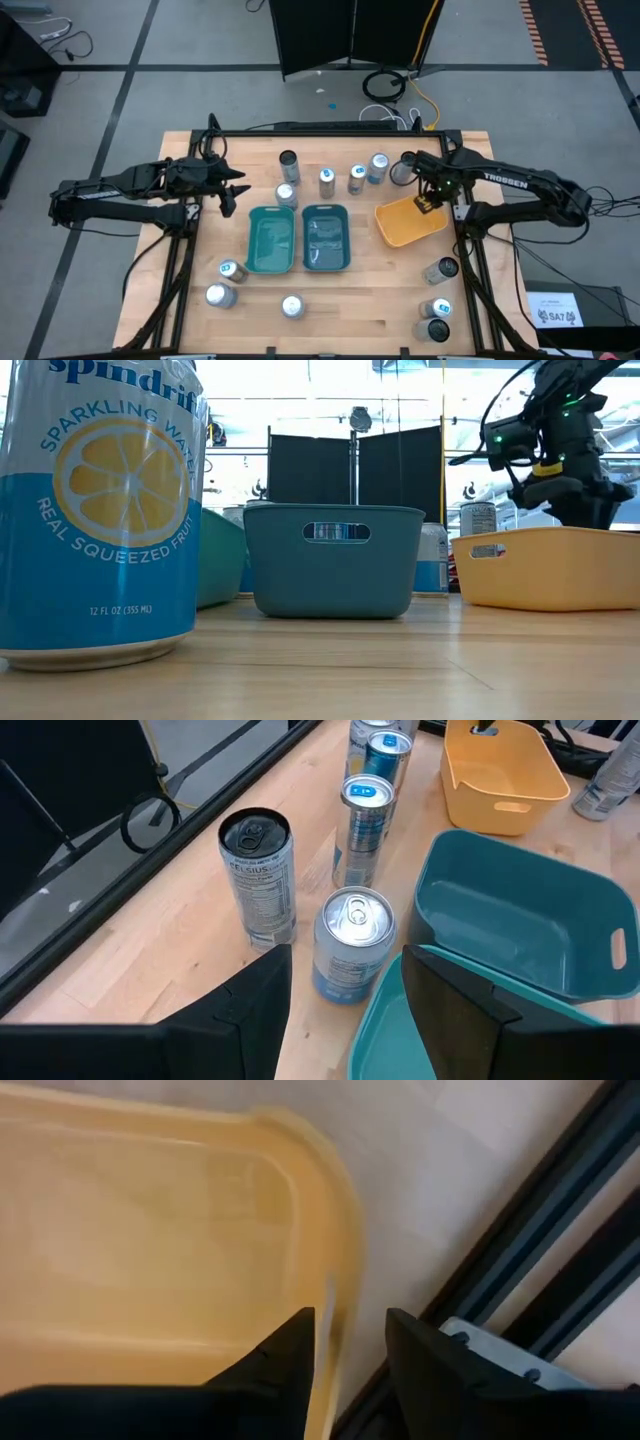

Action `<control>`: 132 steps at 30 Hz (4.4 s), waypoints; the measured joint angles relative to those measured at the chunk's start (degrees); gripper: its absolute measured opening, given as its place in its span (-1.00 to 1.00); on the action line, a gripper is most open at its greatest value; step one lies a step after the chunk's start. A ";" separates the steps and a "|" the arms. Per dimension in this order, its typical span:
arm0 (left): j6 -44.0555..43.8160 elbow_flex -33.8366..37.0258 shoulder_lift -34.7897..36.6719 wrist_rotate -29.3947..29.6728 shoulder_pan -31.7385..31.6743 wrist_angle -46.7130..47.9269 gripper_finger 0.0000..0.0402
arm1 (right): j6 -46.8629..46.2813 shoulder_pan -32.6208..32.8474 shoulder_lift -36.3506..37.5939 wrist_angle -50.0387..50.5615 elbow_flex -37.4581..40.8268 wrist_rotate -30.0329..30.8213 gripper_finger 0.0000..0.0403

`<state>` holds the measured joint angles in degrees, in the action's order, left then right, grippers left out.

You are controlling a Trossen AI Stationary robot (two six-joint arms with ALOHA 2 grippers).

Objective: Sort soda cans
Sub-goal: Move the yellow bin to the middle right of the table, then put the white-blue soda can into the yellow bin

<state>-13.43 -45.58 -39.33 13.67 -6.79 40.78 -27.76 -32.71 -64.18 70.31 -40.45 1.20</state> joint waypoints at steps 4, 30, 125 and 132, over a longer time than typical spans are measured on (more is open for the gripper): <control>0.02 0.00 -0.02 0.00 0.00 0.03 0.00 | 3.33 0.04 -0.61 -1.02 0.02 0.29 -0.66; 0.24 0.00 0.00 0.02 0.00 0.02 0.00 | 17.73 15.38 -14.49 -3.73 -21.30 0.40 -1.00; 0.30 0.00 -0.02 -0.44 0.02 0.22 0.00 | -26.76 25.11 3.44 -25.30 -18.16 13.73 -0.21; 0.30 0.00 0.00 -0.44 0.02 0.22 0.00 | -27.07 25.07 2.43 -25.76 -18.16 13.46 -0.21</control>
<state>-13.13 -45.58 -39.34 13.23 -6.76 40.99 -54.84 -7.64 -61.75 44.56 -58.61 14.67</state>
